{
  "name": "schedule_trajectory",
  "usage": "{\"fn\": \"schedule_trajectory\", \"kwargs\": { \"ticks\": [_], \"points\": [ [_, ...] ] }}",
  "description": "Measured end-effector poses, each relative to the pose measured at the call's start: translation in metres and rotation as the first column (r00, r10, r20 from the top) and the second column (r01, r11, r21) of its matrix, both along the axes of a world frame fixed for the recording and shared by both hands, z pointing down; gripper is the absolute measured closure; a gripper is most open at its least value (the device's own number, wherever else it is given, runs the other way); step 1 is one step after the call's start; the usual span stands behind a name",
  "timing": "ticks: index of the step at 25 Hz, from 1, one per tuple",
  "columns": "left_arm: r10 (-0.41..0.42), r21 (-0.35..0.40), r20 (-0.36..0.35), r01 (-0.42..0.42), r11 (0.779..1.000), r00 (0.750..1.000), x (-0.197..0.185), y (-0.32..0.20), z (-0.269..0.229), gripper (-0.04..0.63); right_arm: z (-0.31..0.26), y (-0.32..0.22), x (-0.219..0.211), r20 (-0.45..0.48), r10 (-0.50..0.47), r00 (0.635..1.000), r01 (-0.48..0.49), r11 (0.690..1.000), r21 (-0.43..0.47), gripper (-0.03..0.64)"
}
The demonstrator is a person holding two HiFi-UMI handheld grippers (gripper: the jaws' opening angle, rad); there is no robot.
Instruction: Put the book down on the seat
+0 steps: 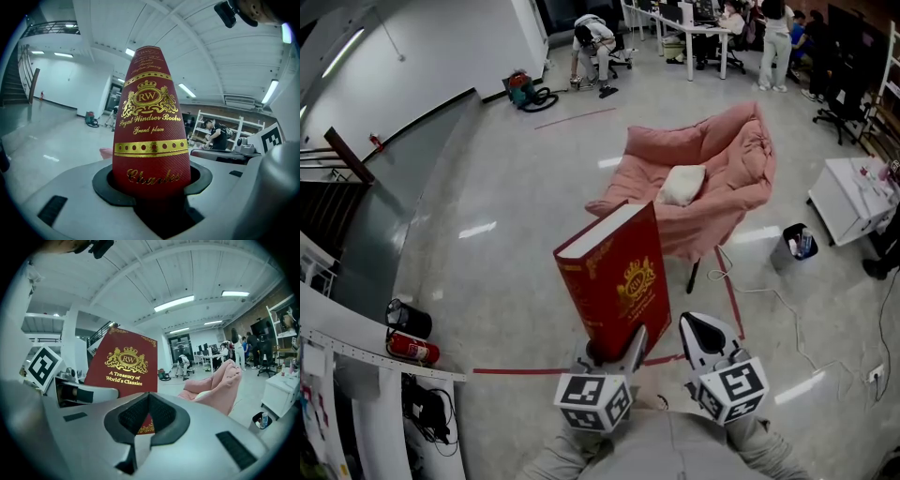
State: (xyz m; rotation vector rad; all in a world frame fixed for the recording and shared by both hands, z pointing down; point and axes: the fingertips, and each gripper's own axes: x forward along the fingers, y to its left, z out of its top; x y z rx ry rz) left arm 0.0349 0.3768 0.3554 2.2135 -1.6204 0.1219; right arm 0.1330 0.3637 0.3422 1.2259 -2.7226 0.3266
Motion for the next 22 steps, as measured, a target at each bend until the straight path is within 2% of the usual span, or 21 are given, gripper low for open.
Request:
{"fn": "schedule_trajectory", "kwargs": {
  "ticks": [6,22],
  "points": [
    [-0.018,-0.015,-0.014,0.017,1.000,1.000,-0.020,-0.030,0.004,0.342,0.006,-0.028,-0.014,-0.019,-0.016,1.000,0.015,1.000,-0.022,0.611],
    [0.035,-0.060,0.005,-0.035,0.998,0.999,-0.075,-0.166,0.010,0.342,0.014,-0.158,-0.080,-0.119,-0.025,0.993,0.021,0.999,-0.034,0.612]
  ]
}}
